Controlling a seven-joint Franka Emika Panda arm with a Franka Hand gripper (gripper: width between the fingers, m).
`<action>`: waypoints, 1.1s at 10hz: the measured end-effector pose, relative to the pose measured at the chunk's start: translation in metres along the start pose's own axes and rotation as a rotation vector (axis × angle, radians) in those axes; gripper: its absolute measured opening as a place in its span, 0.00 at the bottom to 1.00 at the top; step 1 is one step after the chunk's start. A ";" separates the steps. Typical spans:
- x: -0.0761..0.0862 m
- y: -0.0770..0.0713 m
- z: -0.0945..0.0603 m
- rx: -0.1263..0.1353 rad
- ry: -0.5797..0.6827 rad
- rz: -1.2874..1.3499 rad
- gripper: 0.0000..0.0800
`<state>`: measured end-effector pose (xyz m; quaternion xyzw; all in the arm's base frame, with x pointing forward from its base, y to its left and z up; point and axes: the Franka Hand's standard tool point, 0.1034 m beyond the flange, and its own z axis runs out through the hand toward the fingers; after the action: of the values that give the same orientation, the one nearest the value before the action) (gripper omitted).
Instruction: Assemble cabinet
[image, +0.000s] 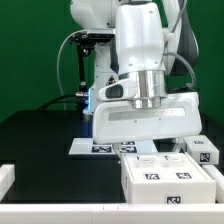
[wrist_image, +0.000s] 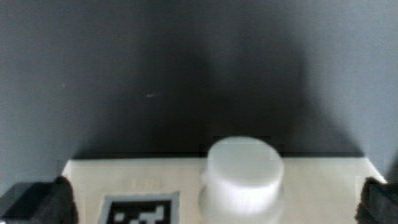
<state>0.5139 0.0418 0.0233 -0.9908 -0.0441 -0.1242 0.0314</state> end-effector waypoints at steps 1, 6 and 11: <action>-0.002 0.000 0.005 0.002 -0.006 0.000 1.00; -0.002 -0.003 0.005 0.004 -0.006 -0.012 0.67; -0.002 -0.003 0.006 0.004 -0.007 -0.018 0.28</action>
Offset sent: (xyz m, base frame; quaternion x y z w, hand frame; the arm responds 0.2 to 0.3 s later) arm 0.0000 0.0000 0.0000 0.0000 0.0000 0.0000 1.0000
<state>0.5133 0.0450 0.0177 -0.9907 -0.0533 -0.1211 0.0320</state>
